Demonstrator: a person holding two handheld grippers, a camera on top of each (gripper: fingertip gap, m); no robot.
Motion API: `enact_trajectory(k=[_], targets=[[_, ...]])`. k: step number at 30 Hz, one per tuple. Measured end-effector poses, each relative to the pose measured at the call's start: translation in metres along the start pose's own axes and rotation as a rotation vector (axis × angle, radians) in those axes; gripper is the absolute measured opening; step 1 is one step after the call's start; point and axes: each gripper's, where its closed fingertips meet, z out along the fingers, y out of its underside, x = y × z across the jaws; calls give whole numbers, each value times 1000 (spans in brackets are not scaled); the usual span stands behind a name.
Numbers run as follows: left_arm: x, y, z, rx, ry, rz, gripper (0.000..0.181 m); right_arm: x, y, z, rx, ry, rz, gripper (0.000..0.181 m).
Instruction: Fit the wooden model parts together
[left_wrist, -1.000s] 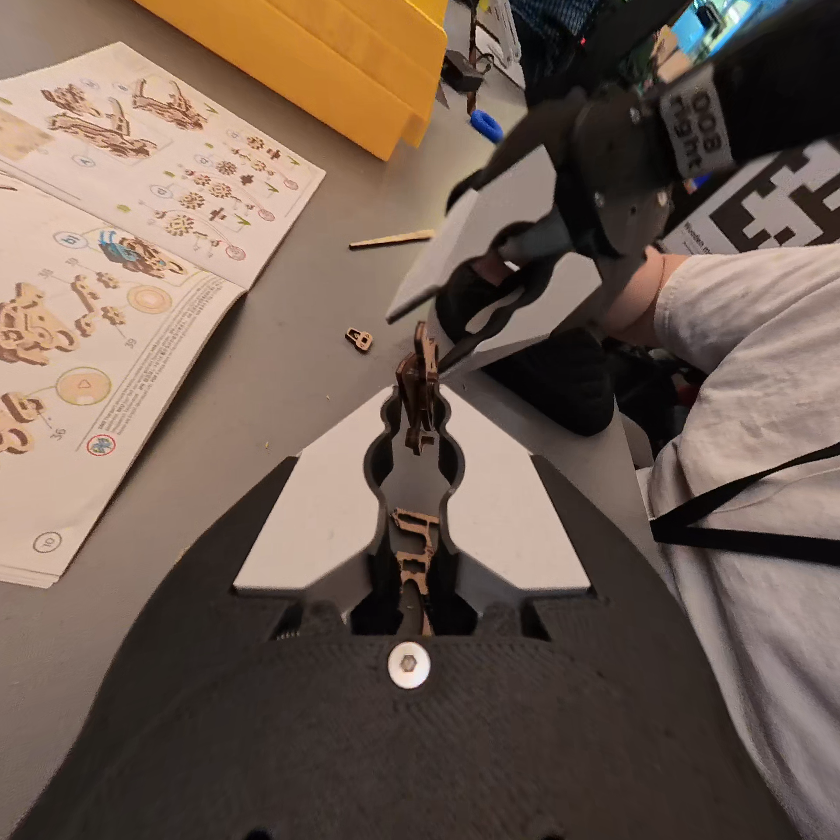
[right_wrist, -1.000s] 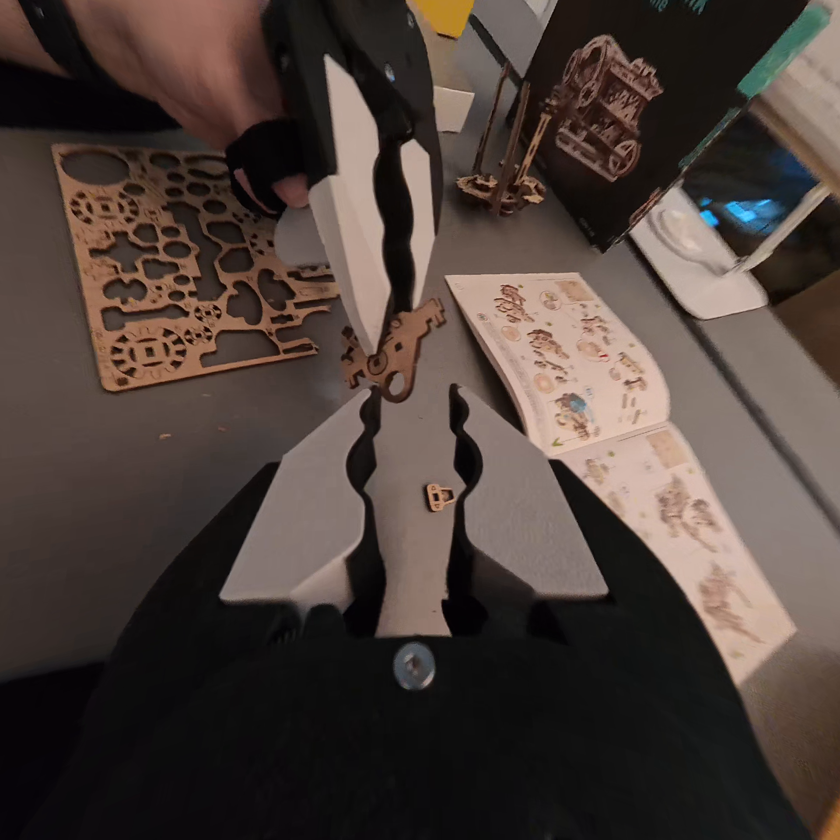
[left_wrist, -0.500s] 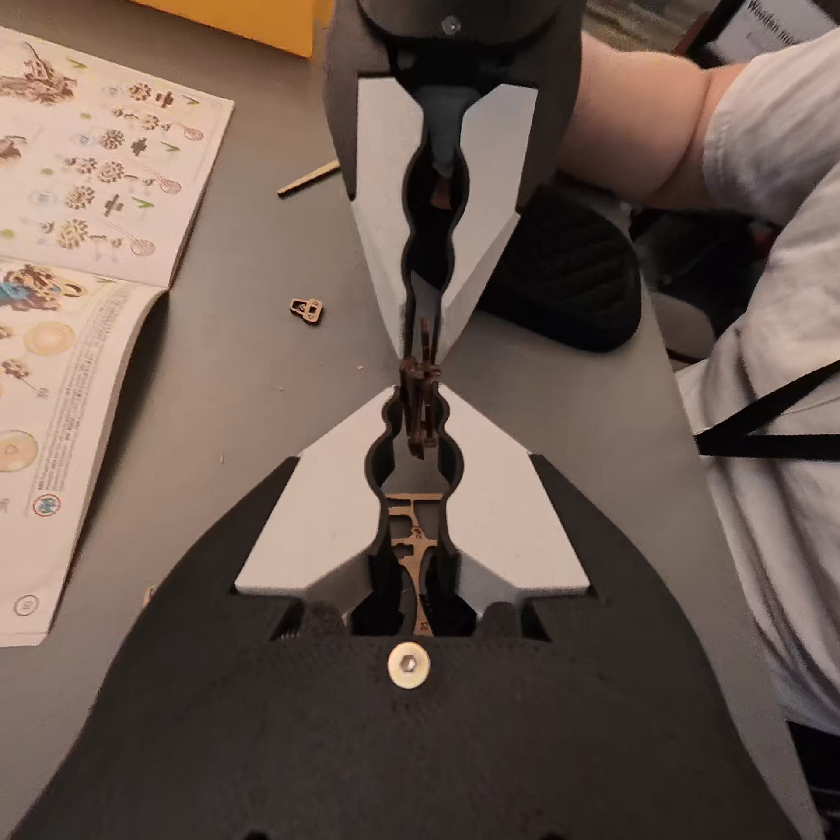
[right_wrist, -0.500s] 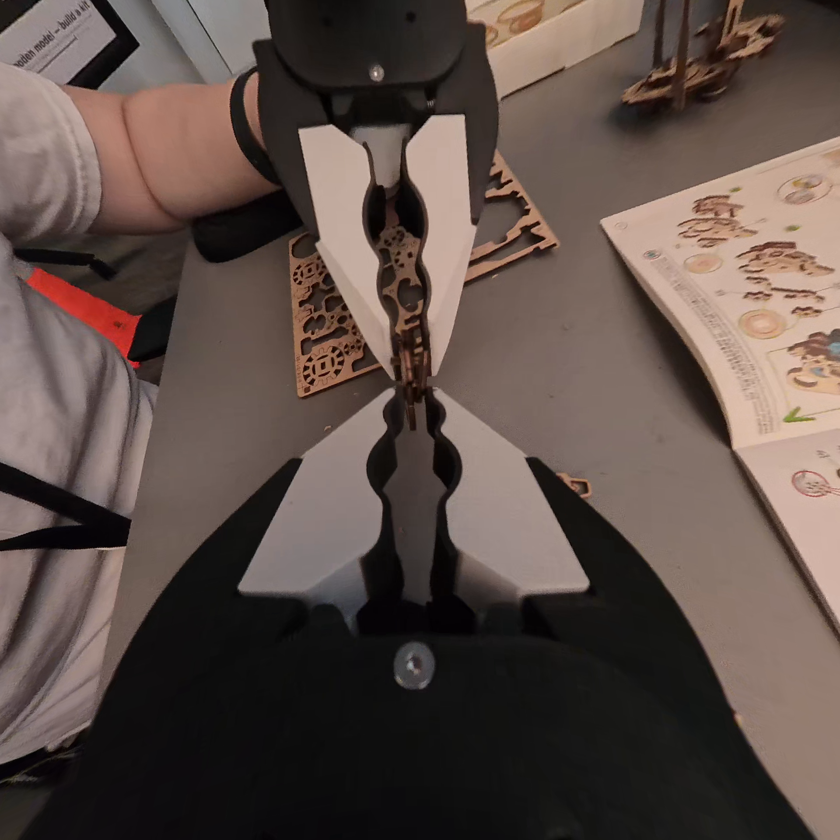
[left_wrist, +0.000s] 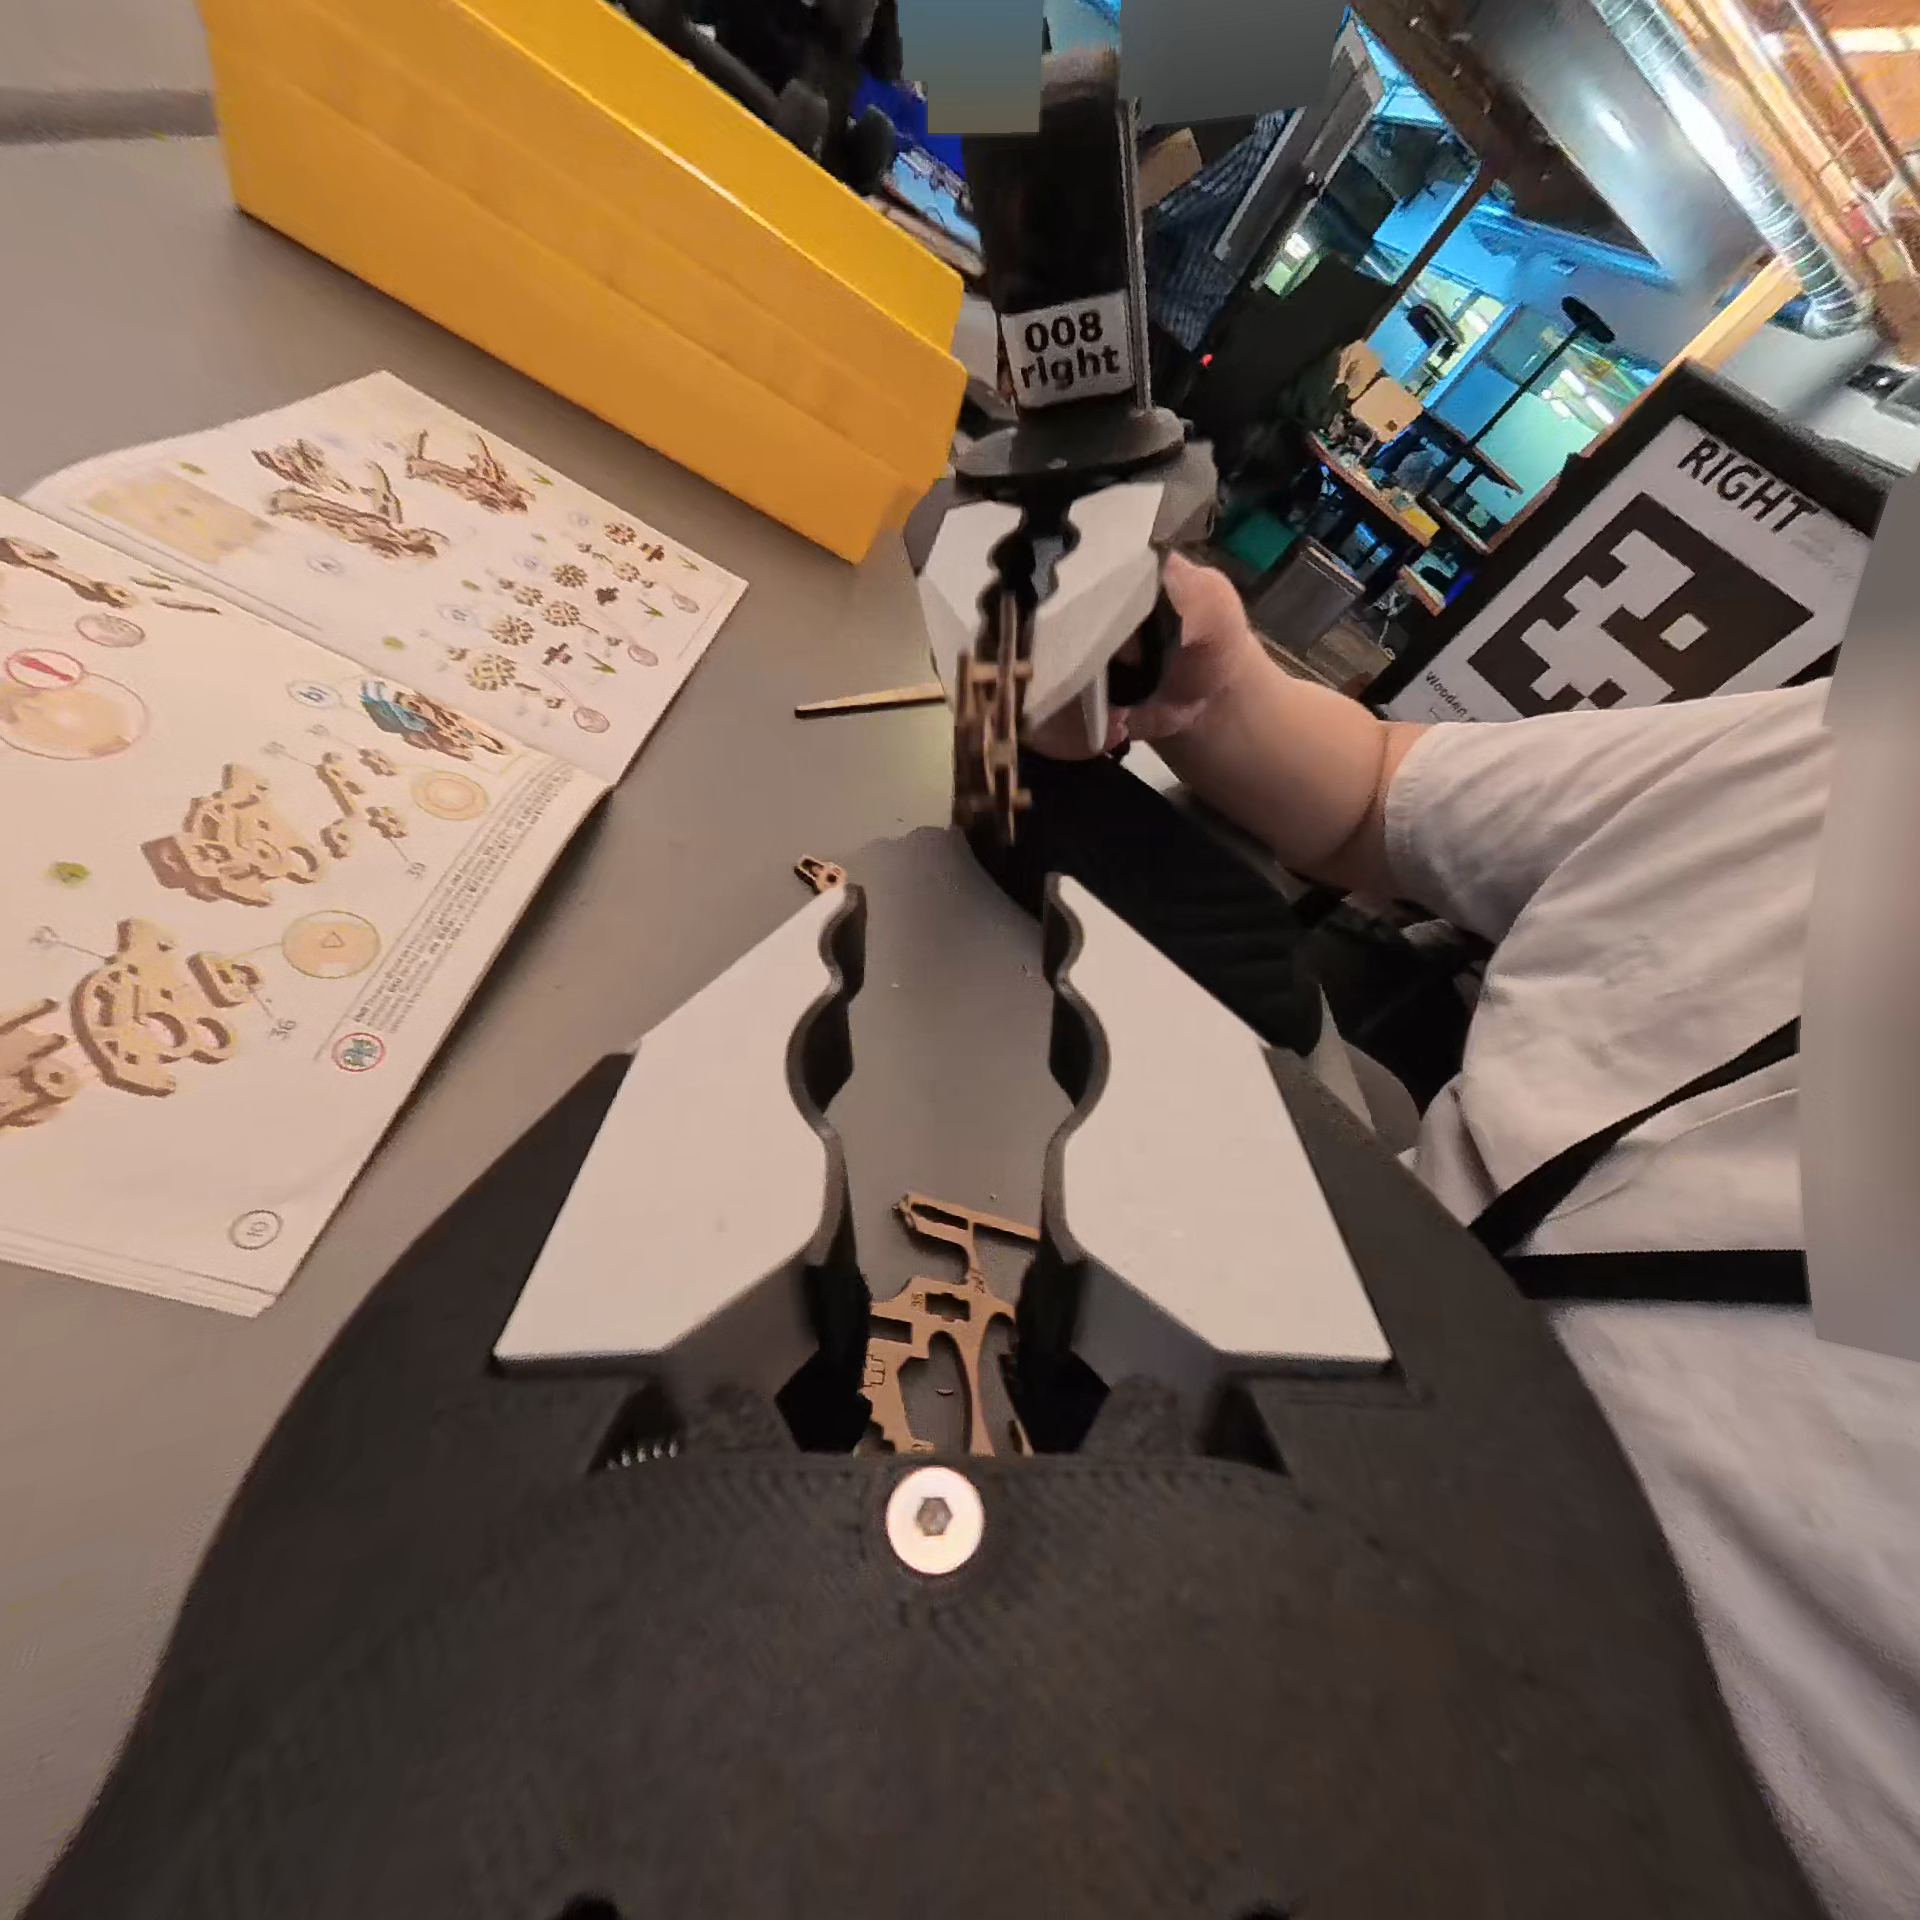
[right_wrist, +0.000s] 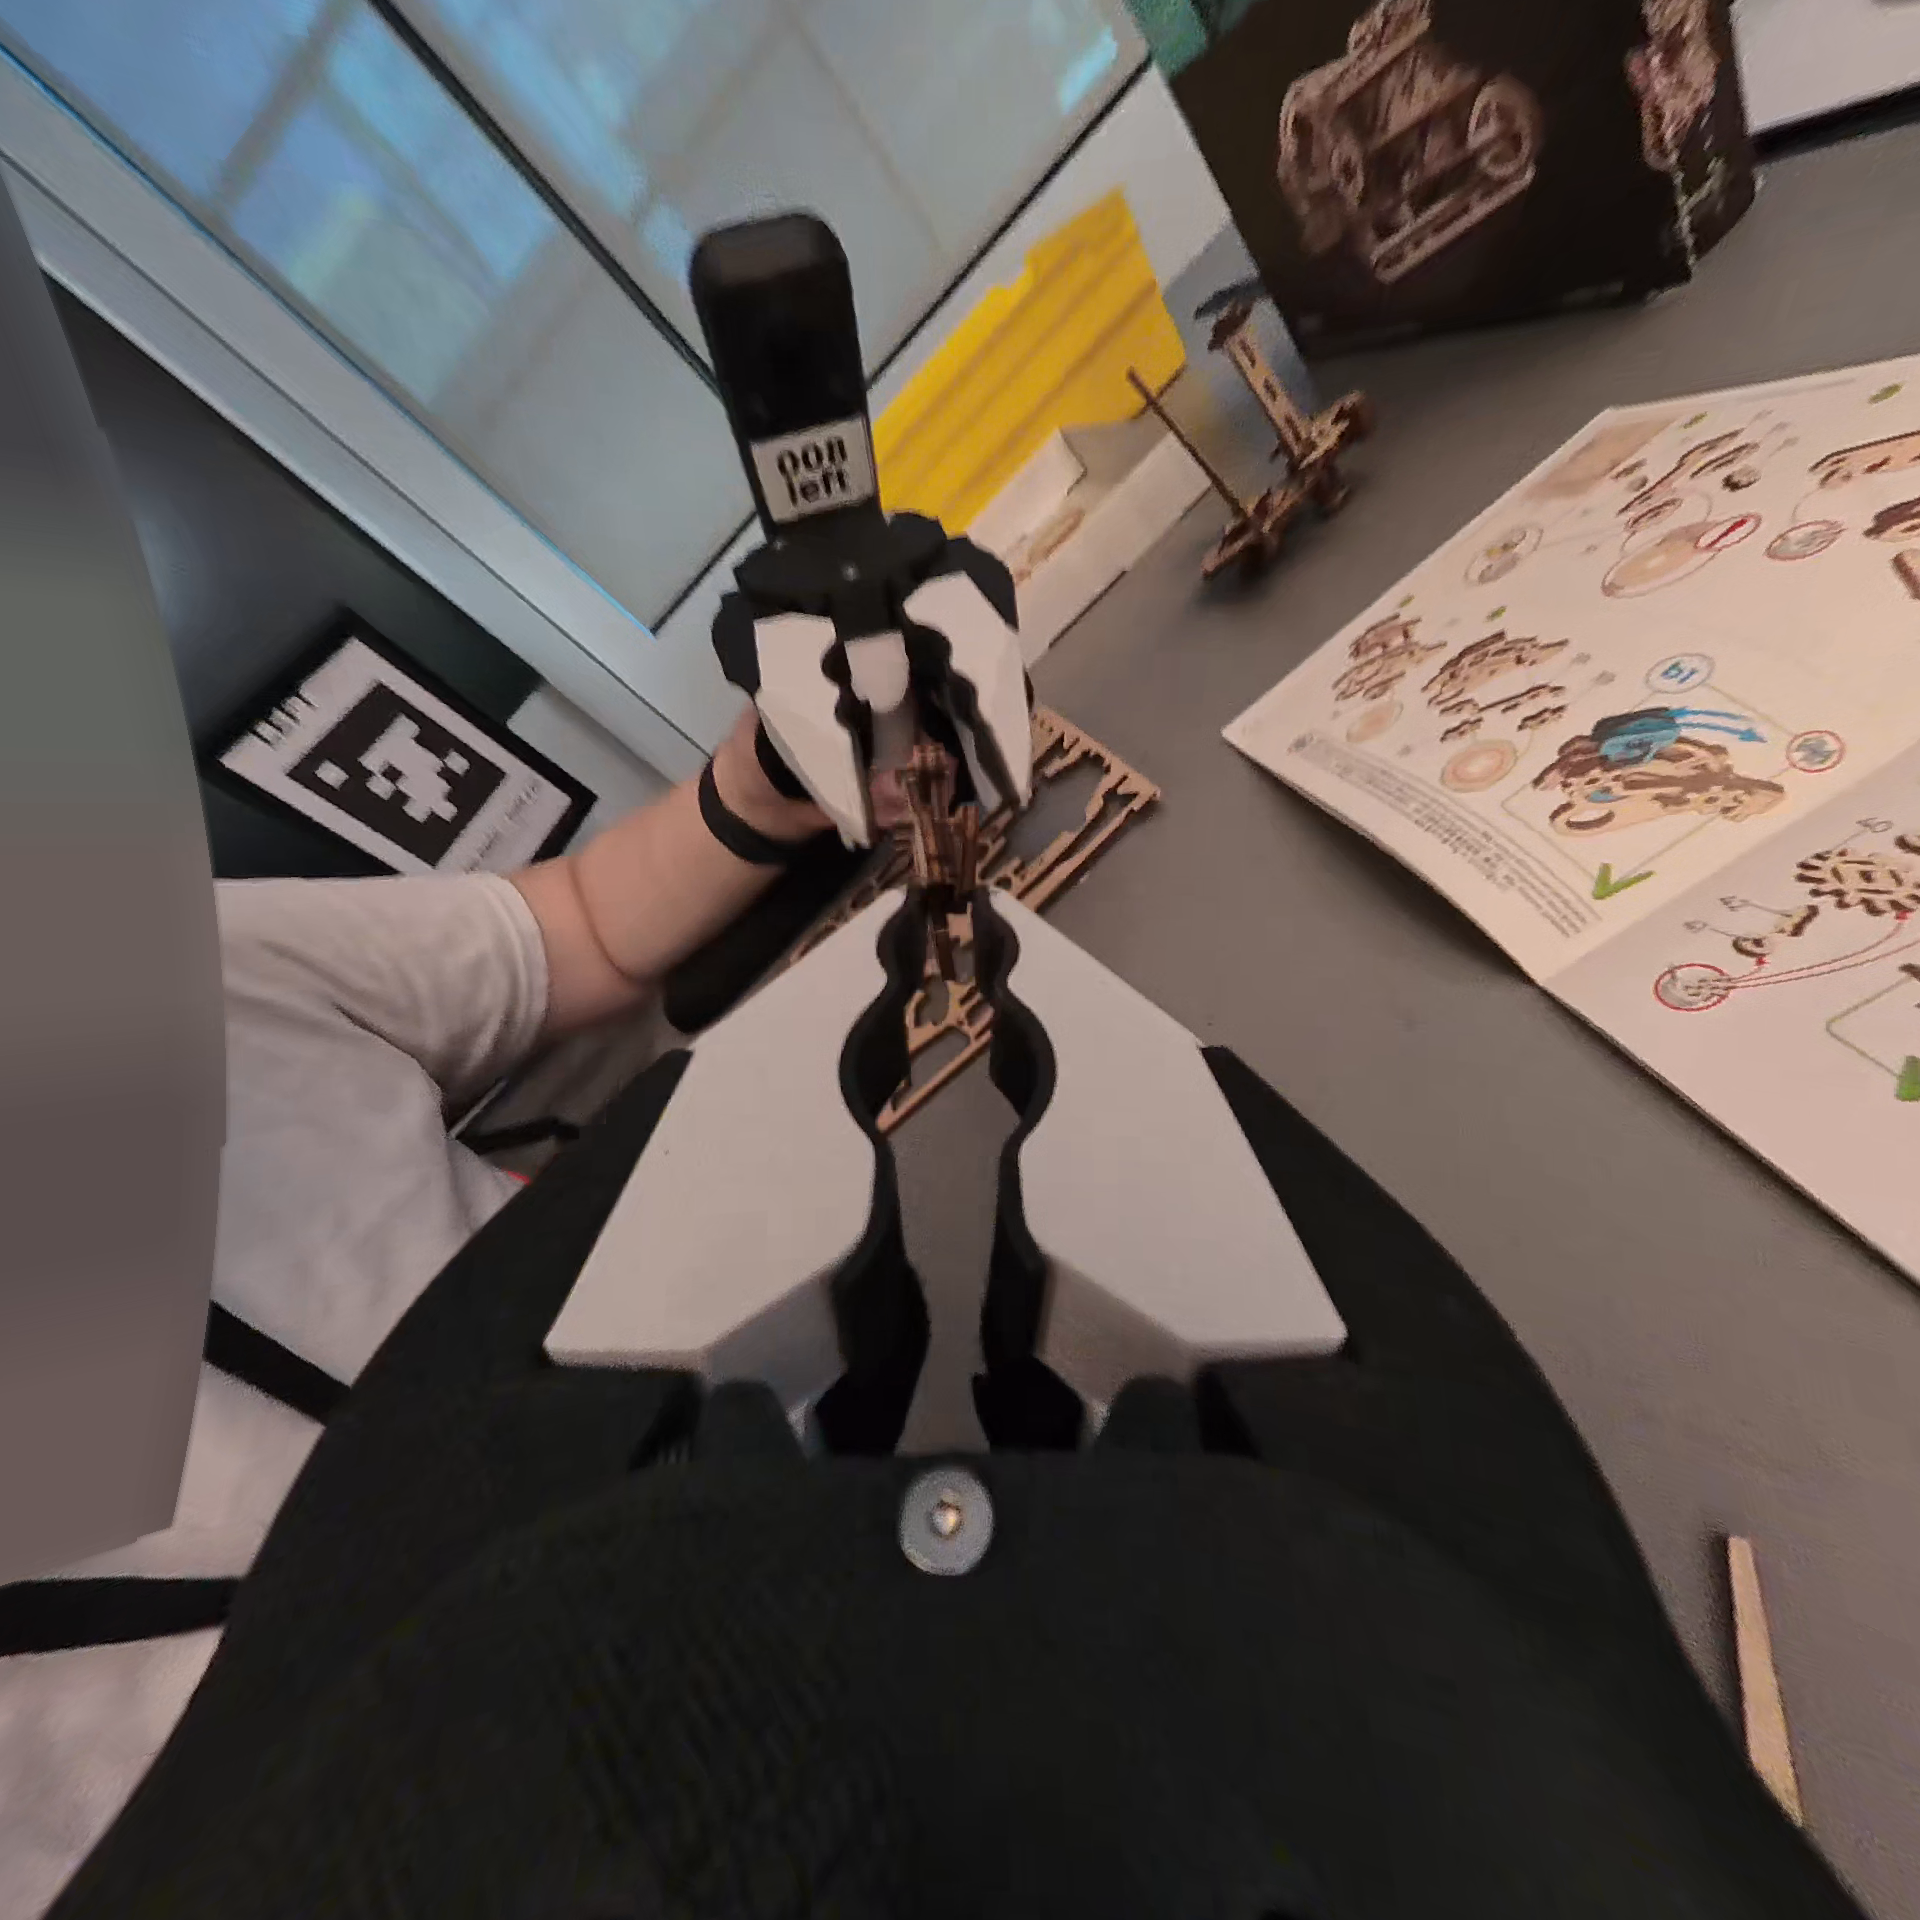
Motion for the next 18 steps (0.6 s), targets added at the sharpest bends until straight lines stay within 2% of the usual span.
enact_trajectory(k=[2,5,11,14,18], targets=[[5,5,8,-22,37,-34,42,-1,-5,-2,34,-19,34,6],[13,5,19,-1,80,-100,42,-4,-10,0,98,-61,109,5],[19,-20,21,185,121,-157,27,-10,-14,7,208,-138,308,5],[18,-23,18,213,115,-149,12,-11,-12,11,221,-152,354,6],[17,-24,15,221,120,-166,10,-12,-11,13,222,-165,380,6]])
